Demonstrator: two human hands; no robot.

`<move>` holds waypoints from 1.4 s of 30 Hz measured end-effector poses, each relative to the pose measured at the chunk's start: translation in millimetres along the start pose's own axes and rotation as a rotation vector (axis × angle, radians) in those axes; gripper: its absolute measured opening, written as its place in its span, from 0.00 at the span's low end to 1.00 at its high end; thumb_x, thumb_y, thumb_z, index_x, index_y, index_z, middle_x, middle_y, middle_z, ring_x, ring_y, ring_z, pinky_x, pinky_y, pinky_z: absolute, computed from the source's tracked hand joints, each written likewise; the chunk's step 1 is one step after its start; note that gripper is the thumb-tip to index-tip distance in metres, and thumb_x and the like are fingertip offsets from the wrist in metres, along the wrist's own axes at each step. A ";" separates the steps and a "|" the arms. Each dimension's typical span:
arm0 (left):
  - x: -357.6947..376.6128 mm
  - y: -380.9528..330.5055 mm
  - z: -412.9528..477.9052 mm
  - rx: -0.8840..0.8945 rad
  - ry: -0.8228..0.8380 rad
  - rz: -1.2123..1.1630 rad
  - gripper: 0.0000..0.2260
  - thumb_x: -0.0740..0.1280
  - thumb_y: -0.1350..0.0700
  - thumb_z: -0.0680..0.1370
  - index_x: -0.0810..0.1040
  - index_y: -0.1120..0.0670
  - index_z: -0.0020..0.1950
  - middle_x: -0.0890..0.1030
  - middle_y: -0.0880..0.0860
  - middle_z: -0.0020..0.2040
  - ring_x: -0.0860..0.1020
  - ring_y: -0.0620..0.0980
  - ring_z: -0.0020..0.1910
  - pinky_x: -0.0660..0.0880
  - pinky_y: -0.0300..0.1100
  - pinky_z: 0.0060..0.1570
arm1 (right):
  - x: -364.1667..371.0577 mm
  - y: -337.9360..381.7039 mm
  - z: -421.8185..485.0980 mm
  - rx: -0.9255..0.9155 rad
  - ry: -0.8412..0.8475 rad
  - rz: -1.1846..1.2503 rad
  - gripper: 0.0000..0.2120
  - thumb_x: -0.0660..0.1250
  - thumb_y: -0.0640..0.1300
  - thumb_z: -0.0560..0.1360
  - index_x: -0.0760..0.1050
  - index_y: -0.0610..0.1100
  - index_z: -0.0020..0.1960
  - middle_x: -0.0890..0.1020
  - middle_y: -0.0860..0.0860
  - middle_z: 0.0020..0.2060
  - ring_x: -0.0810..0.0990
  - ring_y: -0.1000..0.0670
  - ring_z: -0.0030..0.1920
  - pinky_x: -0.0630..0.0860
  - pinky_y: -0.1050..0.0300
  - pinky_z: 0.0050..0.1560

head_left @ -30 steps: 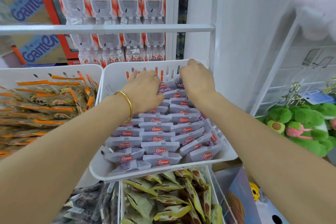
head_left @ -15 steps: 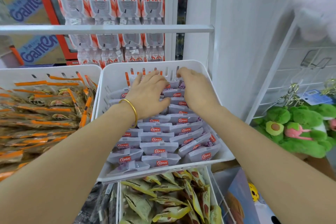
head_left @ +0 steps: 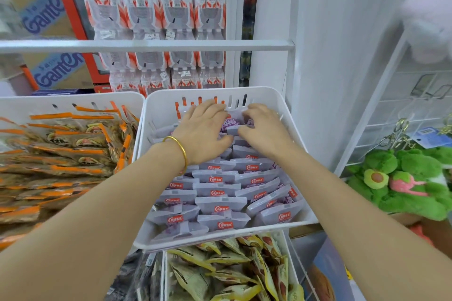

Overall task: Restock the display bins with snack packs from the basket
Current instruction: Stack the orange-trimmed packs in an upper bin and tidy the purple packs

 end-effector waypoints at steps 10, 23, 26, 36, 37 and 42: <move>-8.0 -12.2 -20.4 -0.051 0.065 -0.103 0.27 0.47 0.45 0.77 0.59 0.51 0.75 0.48 0.50 0.78 0.41 0.49 0.76 0.42 0.52 0.75 | -13.9 3.7 -28.4 -0.055 -0.118 0.040 0.24 0.61 0.43 0.69 0.68 0.41 0.65 0.72 0.44 0.65 0.69 0.43 0.66 0.68 0.45 0.66; -33.1 -45.0 -381.5 -0.238 0.362 -0.297 0.25 0.55 0.43 0.76 0.69 0.53 0.70 0.61 0.51 0.75 0.57 0.52 0.74 0.55 0.43 0.71 | 76.3 115.3 -310.2 -0.114 0.047 0.366 0.19 0.62 0.43 0.76 0.70 0.45 0.66 0.72 0.50 0.63 0.69 0.51 0.65 0.66 0.56 0.65; -6.2 -32.3 -466.0 -0.290 0.664 -0.157 0.25 0.54 0.40 0.77 0.63 0.49 0.73 0.55 0.49 0.77 0.53 0.51 0.75 0.54 0.45 0.73 | 164.8 109.9 -376.1 -0.030 0.456 0.291 0.20 0.61 0.44 0.78 0.67 0.47 0.70 0.68 0.51 0.68 0.68 0.51 0.67 0.69 0.54 0.65; 24.8 -13.2 -565.9 -0.300 0.892 -0.084 0.21 0.56 0.47 0.80 0.64 0.52 0.72 0.58 0.53 0.75 0.57 0.56 0.73 0.59 0.49 0.70 | 382.1 132.6 -520.9 -0.149 1.098 0.072 0.40 0.67 0.61 0.72 0.50 0.57 0.77 0.46 0.48 0.77 0.52 0.38 0.75 0.62 0.42 0.70; 25.3 -9.1 -570.3 -0.305 0.878 -0.075 0.20 0.57 0.48 0.80 0.65 0.52 0.71 0.58 0.53 0.75 0.58 0.55 0.72 0.59 0.49 0.70 | 398.1 141.0 -533.0 -0.219 1.122 0.001 0.40 0.65 0.64 0.72 0.48 0.58 0.77 0.42 0.49 0.77 0.50 0.37 0.75 0.62 0.41 0.69; 24.1 -1.6 -578.8 -0.375 0.850 -0.145 0.19 0.57 0.48 0.80 0.66 0.51 0.70 0.60 0.50 0.73 0.58 0.53 0.71 0.63 0.48 0.68 | 423.8 149.5 -560.4 -0.274 1.039 -0.326 0.38 0.61 0.61 0.75 0.42 0.57 0.77 0.34 0.47 0.76 0.48 0.33 0.72 0.71 0.36 0.59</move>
Point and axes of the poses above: each hand's wrist, its own z-axis towards the middle knuckle, its own x-axis out of the palm, y = z × x, the point moved 6 cm from there along z, towards the middle knuckle
